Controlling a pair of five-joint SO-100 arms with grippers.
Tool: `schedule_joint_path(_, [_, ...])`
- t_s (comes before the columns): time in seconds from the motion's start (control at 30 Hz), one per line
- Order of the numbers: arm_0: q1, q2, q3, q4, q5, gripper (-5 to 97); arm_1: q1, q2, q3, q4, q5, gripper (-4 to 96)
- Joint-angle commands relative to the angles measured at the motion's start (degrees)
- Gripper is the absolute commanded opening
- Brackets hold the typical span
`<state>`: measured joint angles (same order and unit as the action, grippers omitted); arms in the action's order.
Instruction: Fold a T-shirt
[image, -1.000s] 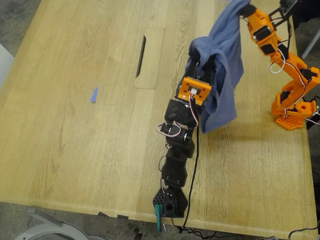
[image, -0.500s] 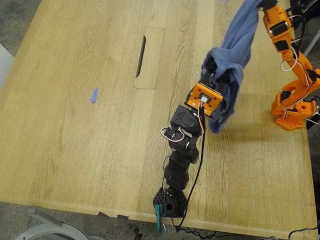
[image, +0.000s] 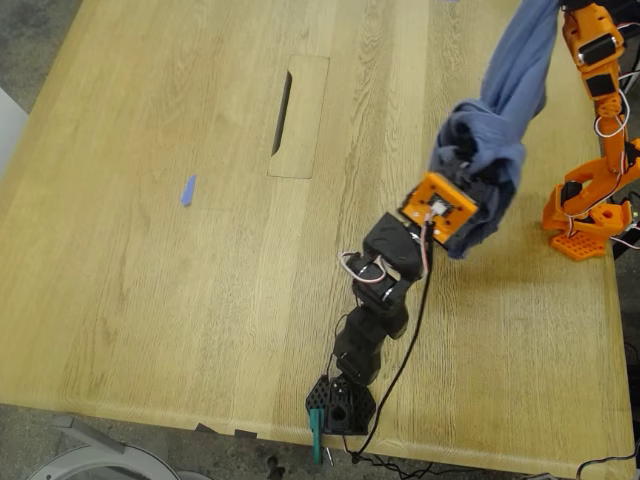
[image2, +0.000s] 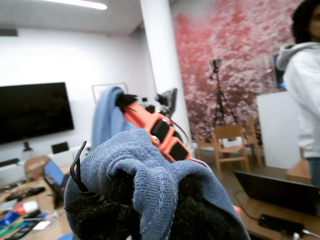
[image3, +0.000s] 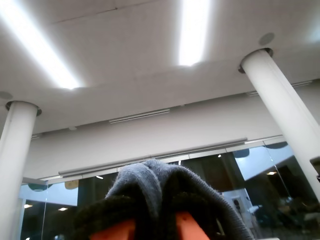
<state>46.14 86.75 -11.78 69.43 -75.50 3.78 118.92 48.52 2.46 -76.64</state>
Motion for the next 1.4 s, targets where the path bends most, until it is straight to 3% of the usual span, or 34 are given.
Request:
schedule_joint_path(0.0, [4.22, 6.77, 1.32, -2.72, 0.53, 0, 0.62, 3.34, -3.43, 1.49, 0.53, -0.1])
schedule_joint_path(0.53, [9.40, 6.86, 4.57, -5.01, 0.35, 0, 3.34, 7.21, -10.11, 16.35, 1.41, -0.1])
schedule_joint_path(0.97, [12.22, 7.29, 4.57, -0.35, -0.35, 0, 1.67, 9.67, -9.93, 20.39, 5.71, 0.0])
schedule_joint_path(1.23, [12.30, 7.82, 4.57, 8.09, -7.21, 0, 1.67, 13.71, -8.79, 28.39, 6.86, 0.0])
schedule_joint_path(1.37, [10.81, 9.84, 4.57, 12.92, -8.44, 0, 1.67, 17.23, -4.75, 30.50, 7.73, 0.1])
